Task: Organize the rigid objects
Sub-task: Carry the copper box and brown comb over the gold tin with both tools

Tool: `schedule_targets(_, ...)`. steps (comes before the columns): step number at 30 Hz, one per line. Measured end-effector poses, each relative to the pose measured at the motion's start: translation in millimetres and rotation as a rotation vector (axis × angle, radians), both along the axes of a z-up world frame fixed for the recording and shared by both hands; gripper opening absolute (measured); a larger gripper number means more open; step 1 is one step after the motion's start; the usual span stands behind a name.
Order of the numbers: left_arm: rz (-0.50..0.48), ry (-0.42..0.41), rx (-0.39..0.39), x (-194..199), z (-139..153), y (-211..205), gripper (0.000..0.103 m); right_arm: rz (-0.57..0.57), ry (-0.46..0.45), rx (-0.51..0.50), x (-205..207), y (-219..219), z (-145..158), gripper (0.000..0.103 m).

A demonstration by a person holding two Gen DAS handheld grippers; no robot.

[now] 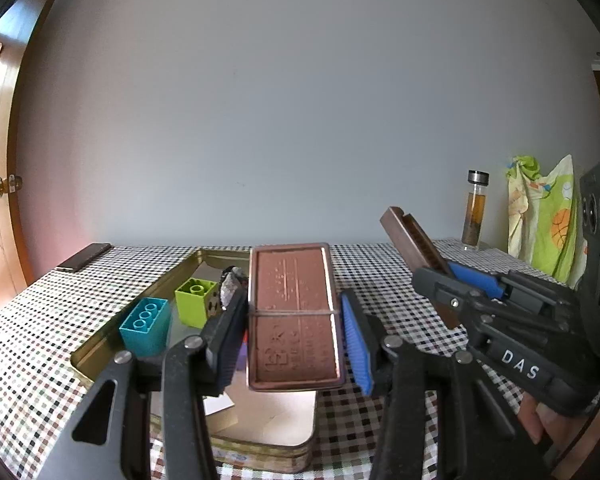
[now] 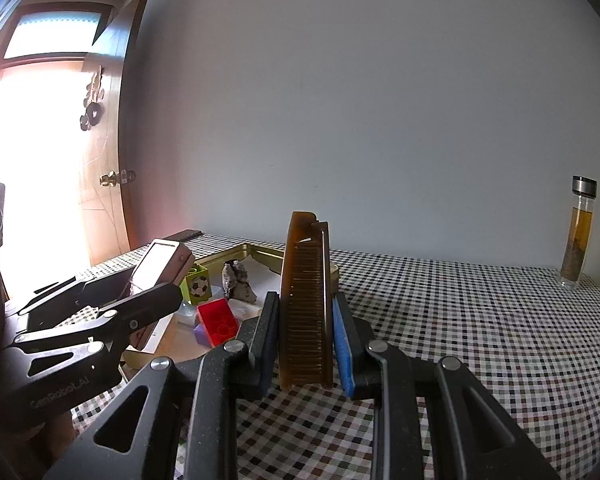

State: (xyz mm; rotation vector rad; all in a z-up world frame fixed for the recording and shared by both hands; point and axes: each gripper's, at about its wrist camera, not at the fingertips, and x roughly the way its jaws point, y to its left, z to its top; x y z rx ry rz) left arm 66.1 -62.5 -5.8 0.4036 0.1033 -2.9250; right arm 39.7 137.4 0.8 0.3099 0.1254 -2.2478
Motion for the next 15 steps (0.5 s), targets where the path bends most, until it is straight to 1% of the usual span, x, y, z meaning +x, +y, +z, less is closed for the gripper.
schedule_targets(8,0.019,-0.006,0.018,3.3,-1.7,-12.0,0.046,0.014,-0.009,-0.003,1.7,-1.1,-0.8,0.028)
schedule_targets(11,0.032,-0.008,0.015,4.3,-2.0,-16.2,0.046,0.024,-0.011,-0.001,3.4,-6.9,-0.4,0.028)
schedule_targets(15,0.049,-0.009,0.033,7.3,-3.5,-28.0,0.046,0.039,-0.005,0.006,8.0,-16.3,0.1,0.028)
